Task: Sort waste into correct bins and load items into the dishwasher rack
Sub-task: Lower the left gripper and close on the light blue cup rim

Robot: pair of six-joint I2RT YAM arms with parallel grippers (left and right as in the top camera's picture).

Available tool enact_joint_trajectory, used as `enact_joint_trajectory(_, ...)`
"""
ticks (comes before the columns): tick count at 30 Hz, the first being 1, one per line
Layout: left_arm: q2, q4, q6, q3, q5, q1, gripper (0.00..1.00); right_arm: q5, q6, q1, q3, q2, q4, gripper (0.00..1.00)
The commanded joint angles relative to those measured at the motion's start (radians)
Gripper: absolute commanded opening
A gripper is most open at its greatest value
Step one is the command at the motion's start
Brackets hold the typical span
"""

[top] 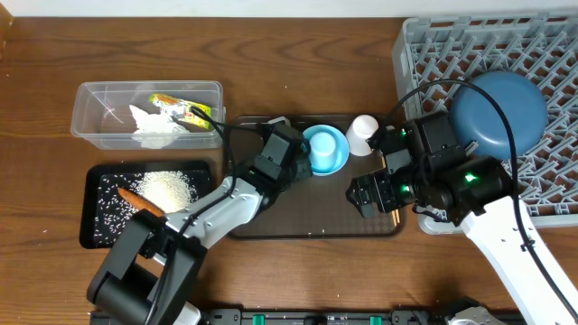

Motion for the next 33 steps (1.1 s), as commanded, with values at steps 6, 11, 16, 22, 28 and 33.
enact_joint_trajectory(6, 0.005, -0.003, -0.002, 0.012, -0.019, -0.006, 0.19, -0.003, 0.0, 0.021, 0.009, 0.005, 0.002, 0.99)
enact_joint_trajectory(11, 0.005, -0.007, -0.002, 0.011, -0.019, -0.006, 0.07, -0.003, 0.0, 0.021, 0.009, 0.005, 0.002, 0.99)
enact_joint_trajectory(16, 0.005, -0.019, -0.001, 0.011, -0.019, -0.006, 0.07, -0.003, 0.0, 0.021, 0.009, 0.005, 0.002, 0.99)
enact_joint_trajectory(22, -0.006, -0.039, 0.051, 0.011, -0.019, -0.002, 0.06, -0.003, 0.0, 0.021, 0.009, 0.005, 0.002, 0.99)
enact_joint_trajectory(28, -0.09, -0.139, 0.084, 0.012, -0.019, 0.021, 0.06, -0.003, 0.0, 0.021, 0.009, 0.005, 0.002, 0.99)
enact_joint_trajectory(33, -0.204, -0.218, 0.135, 0.012, -0.04, 0.023, 0.06, -0.003, 0.0, 0.021, 0.009, 0.005, 0.002, 0.99)
